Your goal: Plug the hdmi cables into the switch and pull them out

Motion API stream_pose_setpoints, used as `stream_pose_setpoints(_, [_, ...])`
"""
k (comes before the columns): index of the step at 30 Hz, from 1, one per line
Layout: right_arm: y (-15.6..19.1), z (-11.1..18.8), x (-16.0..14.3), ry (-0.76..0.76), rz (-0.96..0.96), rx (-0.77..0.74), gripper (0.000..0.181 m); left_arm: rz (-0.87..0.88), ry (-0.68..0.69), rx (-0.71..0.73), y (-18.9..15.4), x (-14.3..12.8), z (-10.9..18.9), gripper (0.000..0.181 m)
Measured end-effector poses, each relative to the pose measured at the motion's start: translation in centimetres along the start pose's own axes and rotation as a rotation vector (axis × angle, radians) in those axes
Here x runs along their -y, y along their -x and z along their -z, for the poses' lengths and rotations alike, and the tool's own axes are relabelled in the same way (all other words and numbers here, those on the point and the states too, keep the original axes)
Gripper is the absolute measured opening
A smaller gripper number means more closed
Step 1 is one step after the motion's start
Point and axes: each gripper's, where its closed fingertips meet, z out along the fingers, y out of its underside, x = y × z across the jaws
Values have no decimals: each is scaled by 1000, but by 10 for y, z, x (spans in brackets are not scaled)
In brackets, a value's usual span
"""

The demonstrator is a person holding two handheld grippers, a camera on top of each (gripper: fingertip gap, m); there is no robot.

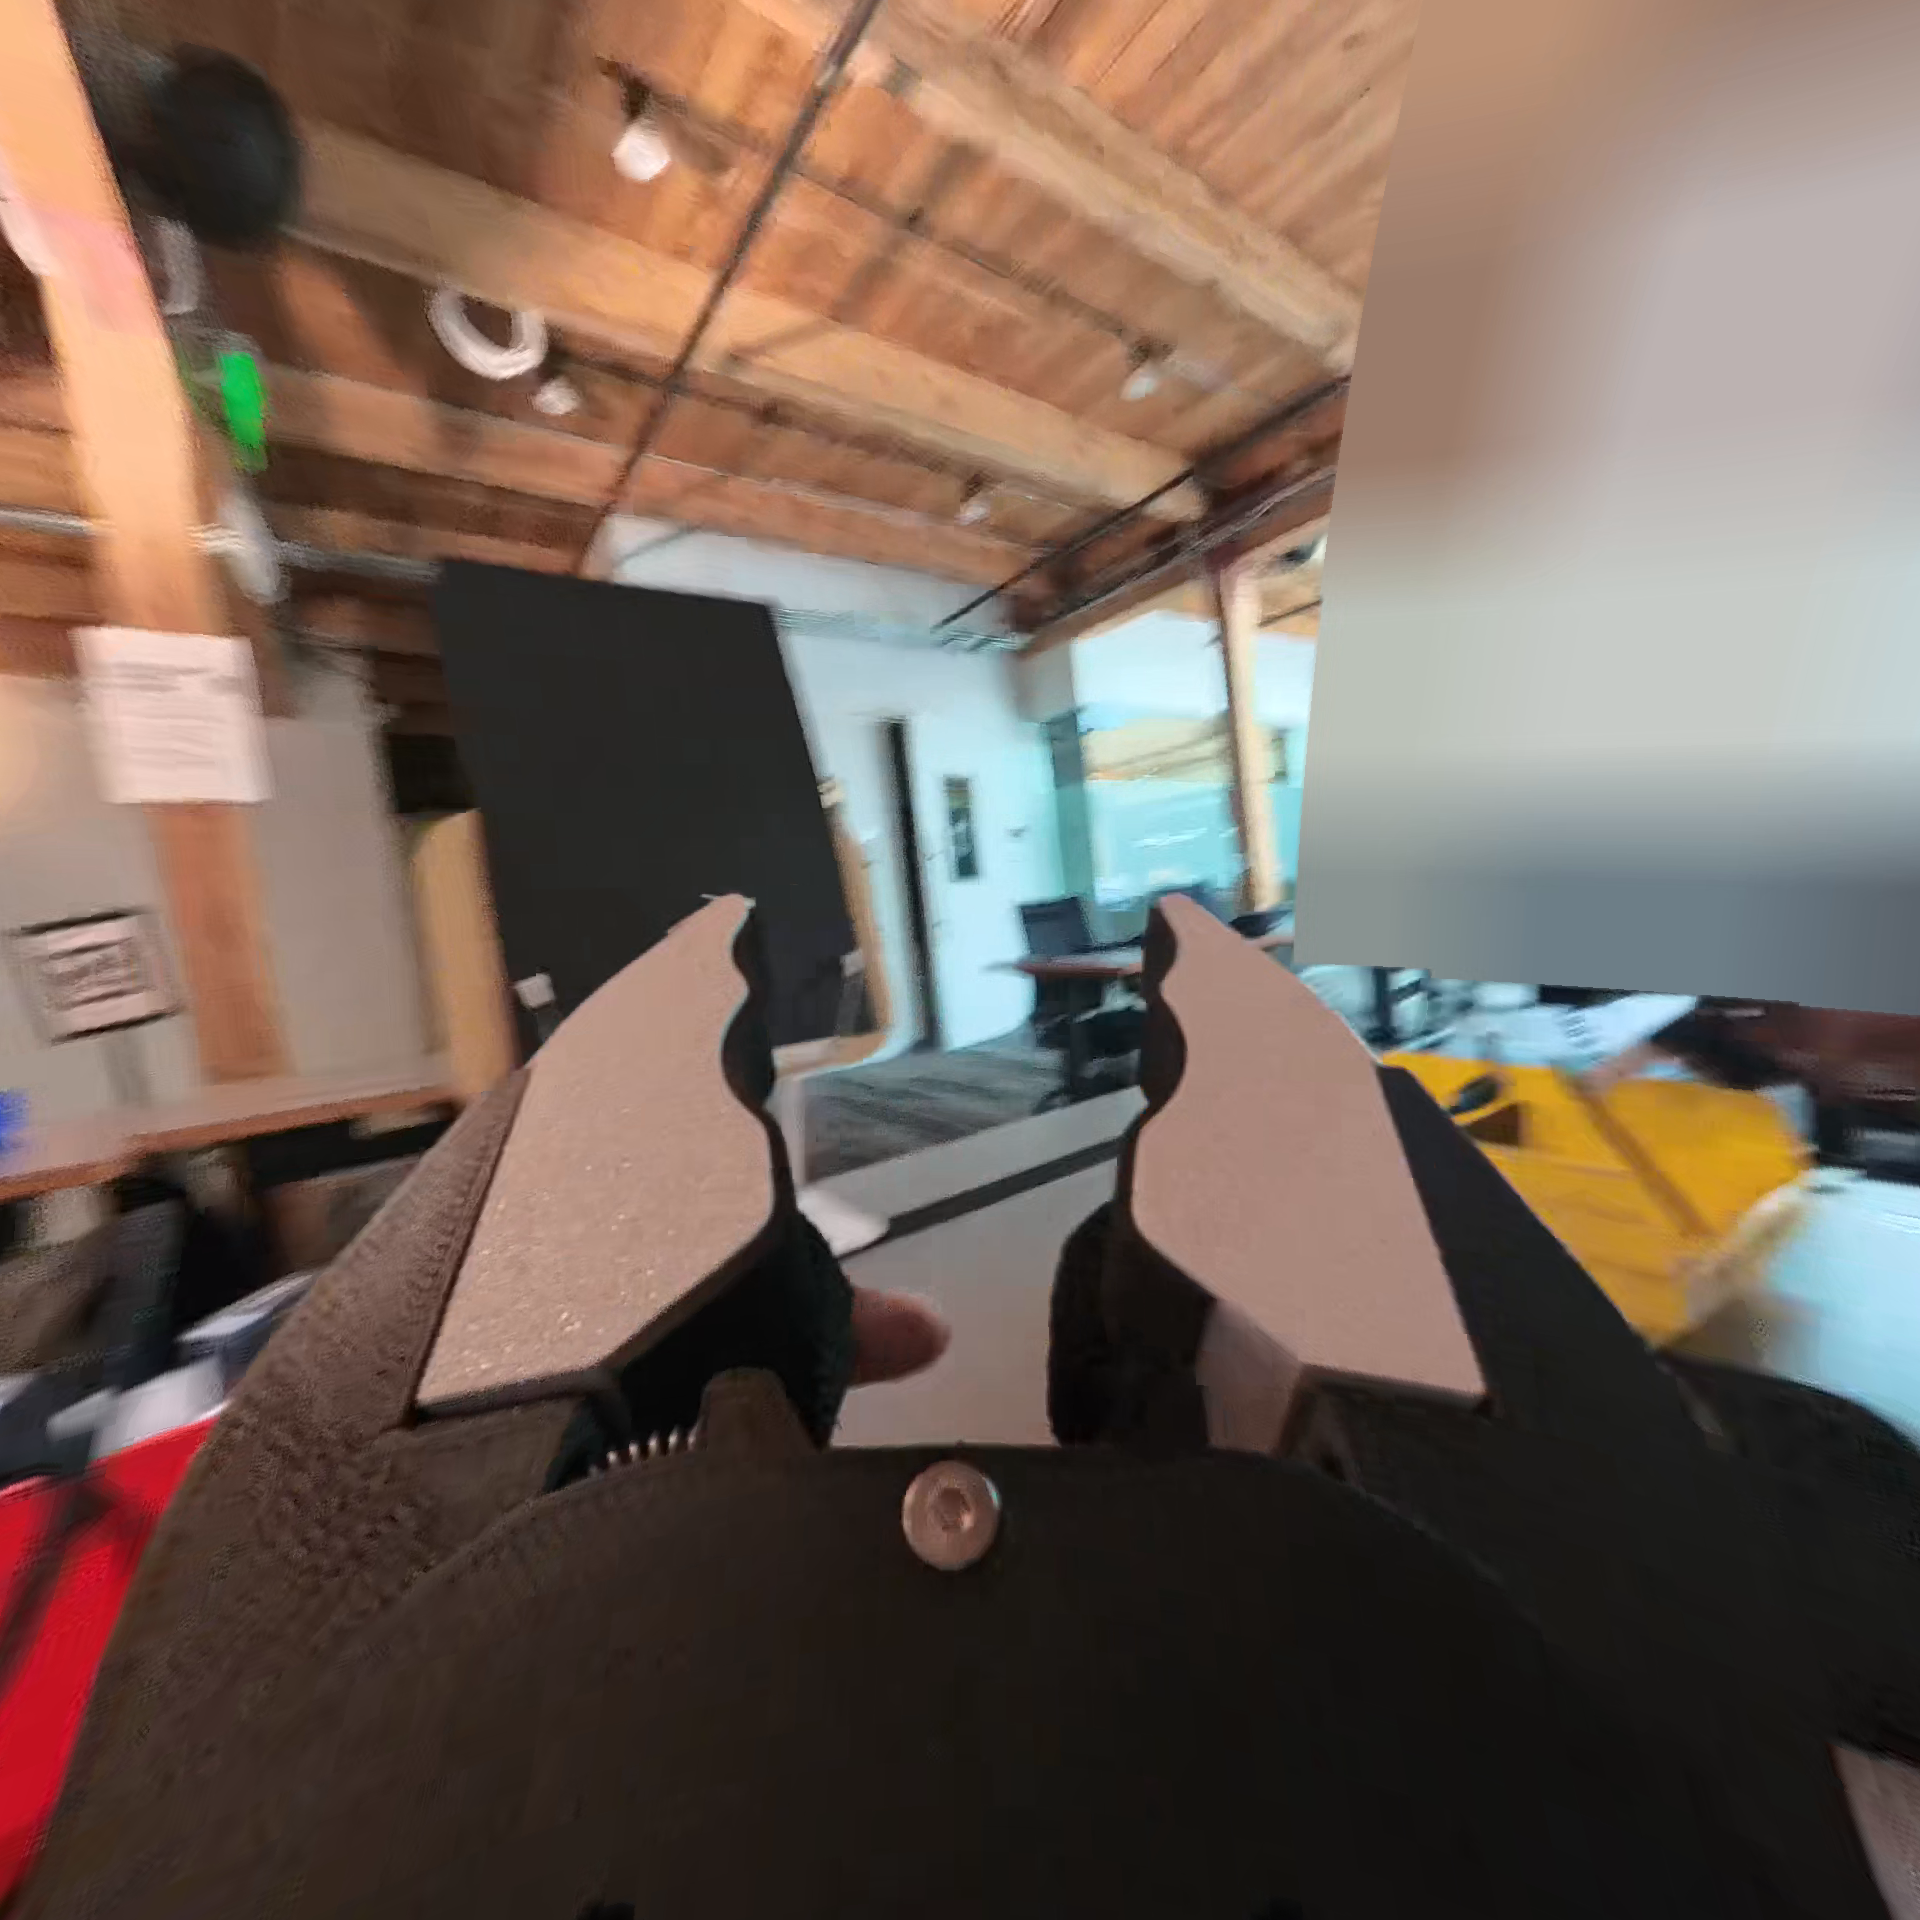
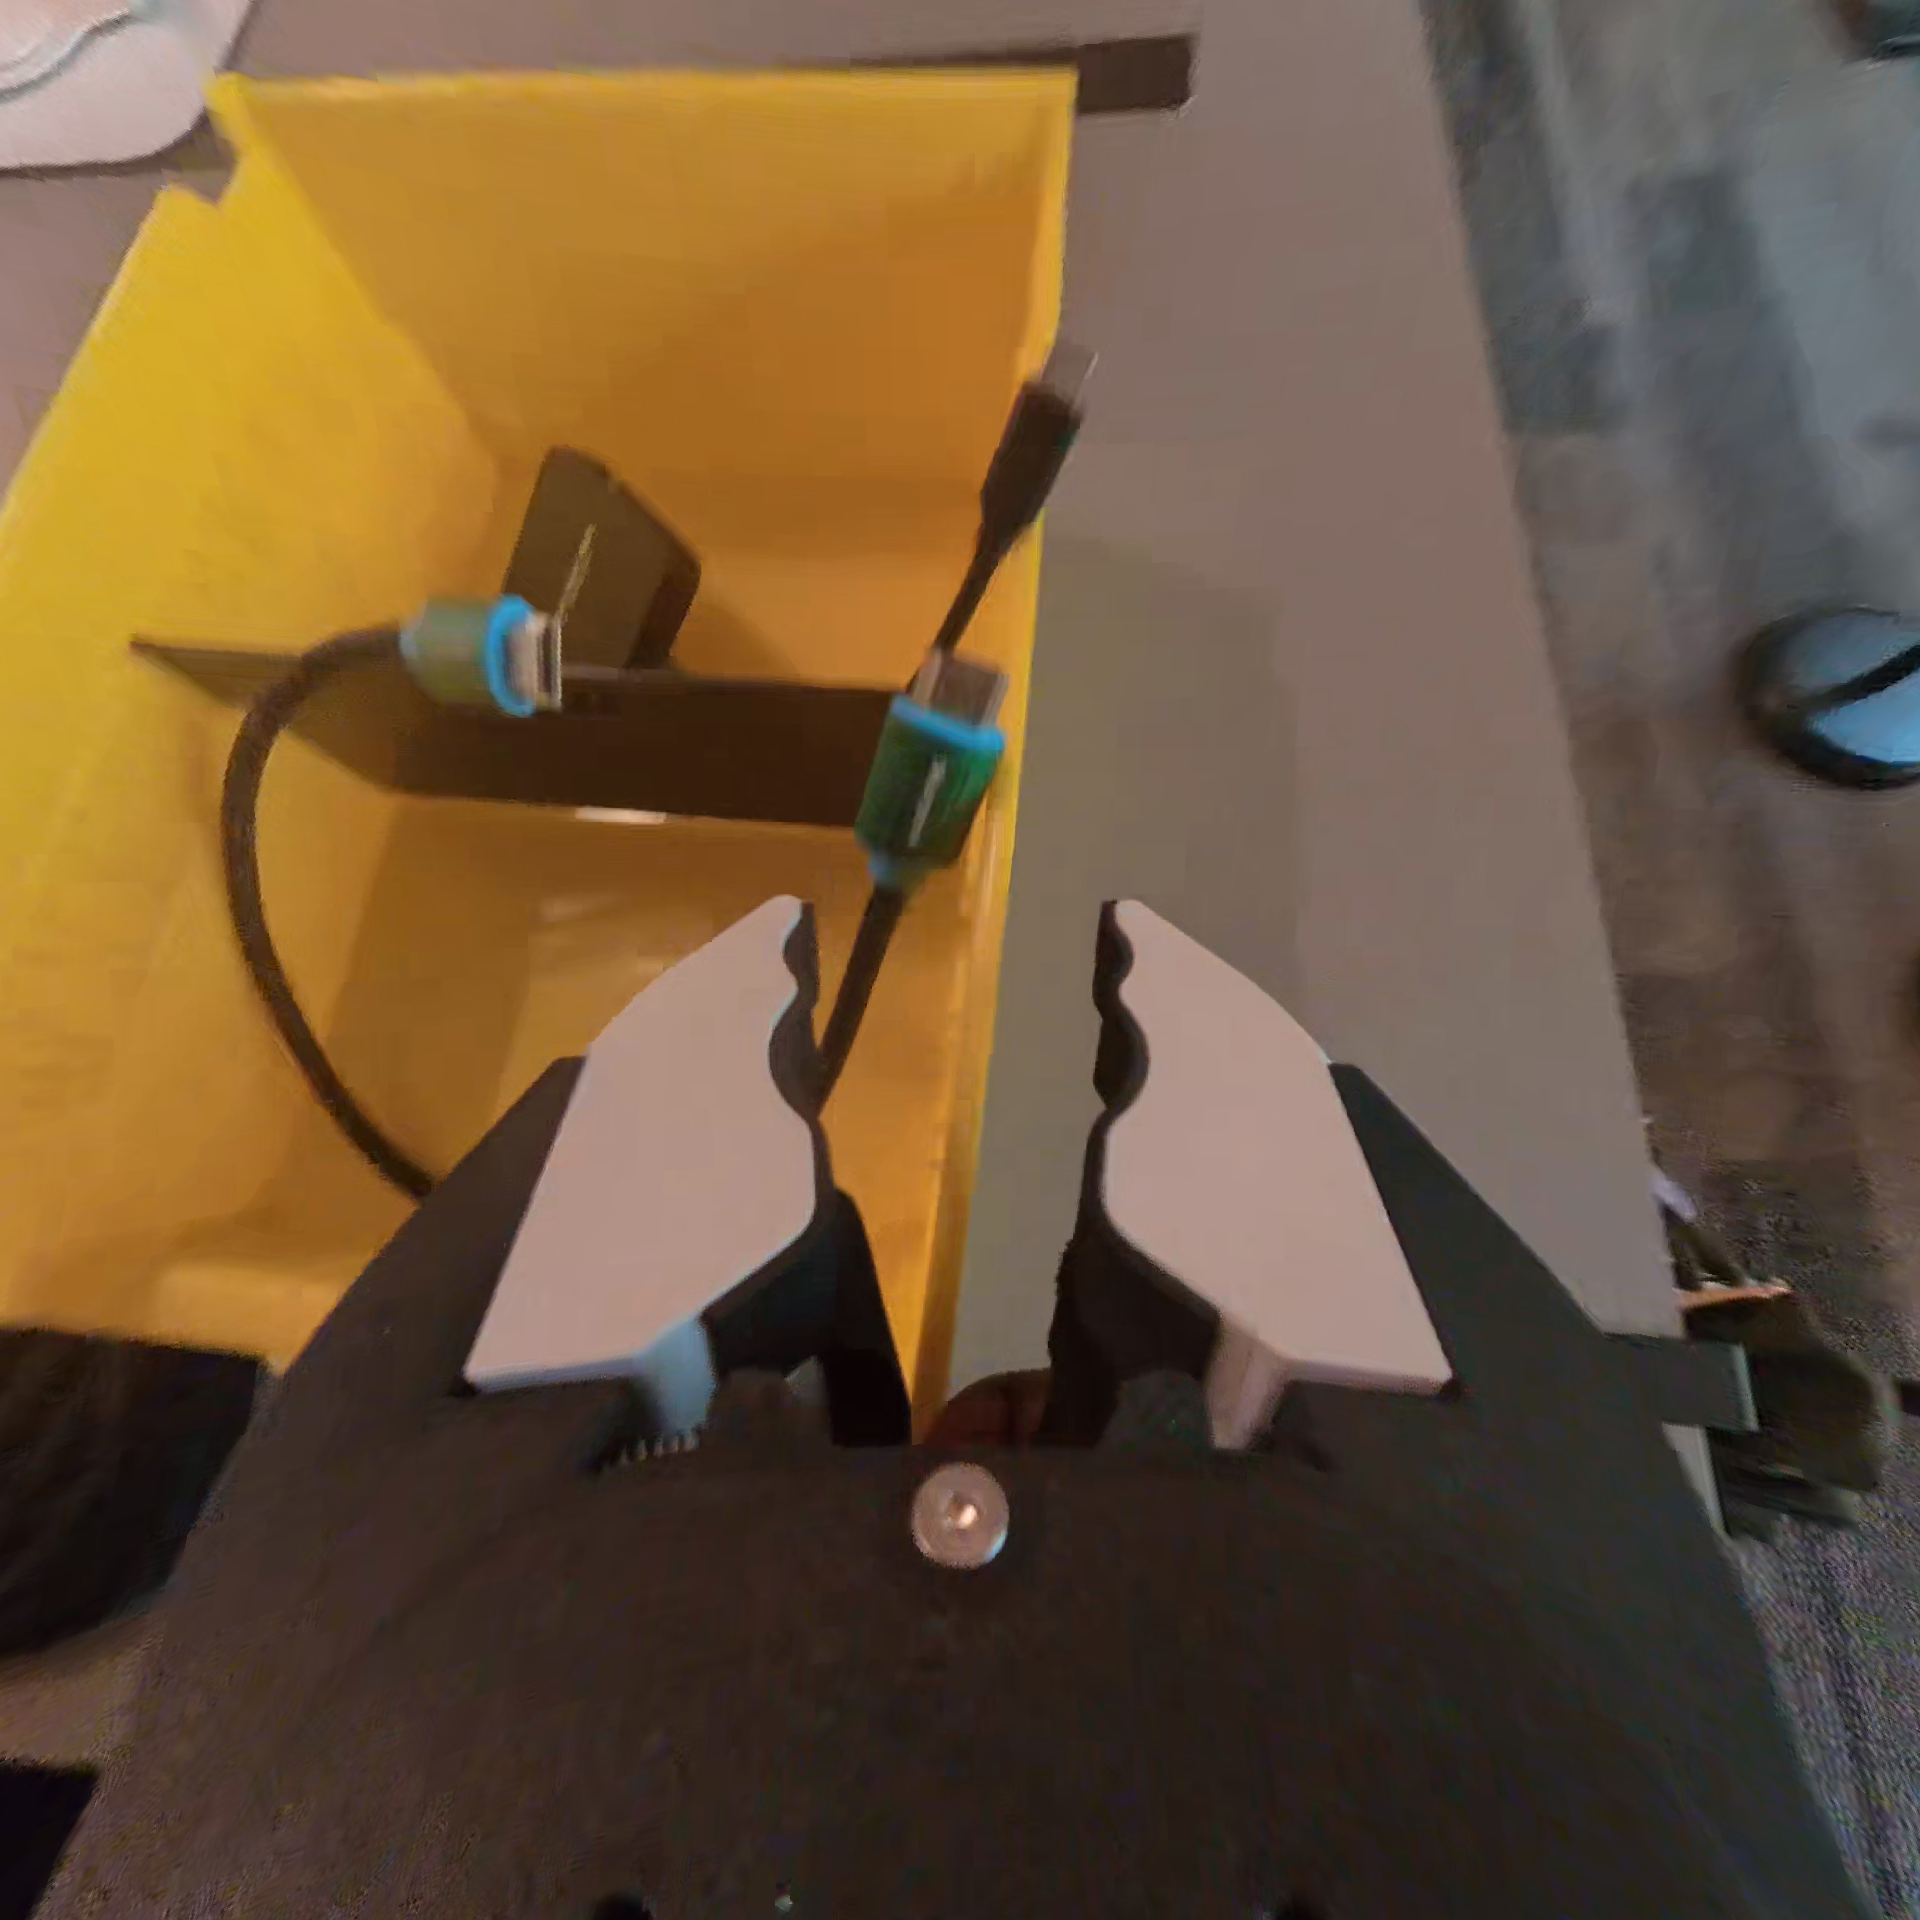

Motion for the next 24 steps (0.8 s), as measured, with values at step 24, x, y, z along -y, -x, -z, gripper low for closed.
stream_pose_setpoints(24, [31, 98, 68, -497, 211, -89, 39, -201, 1543, 494, 207, -155, 165, 76])
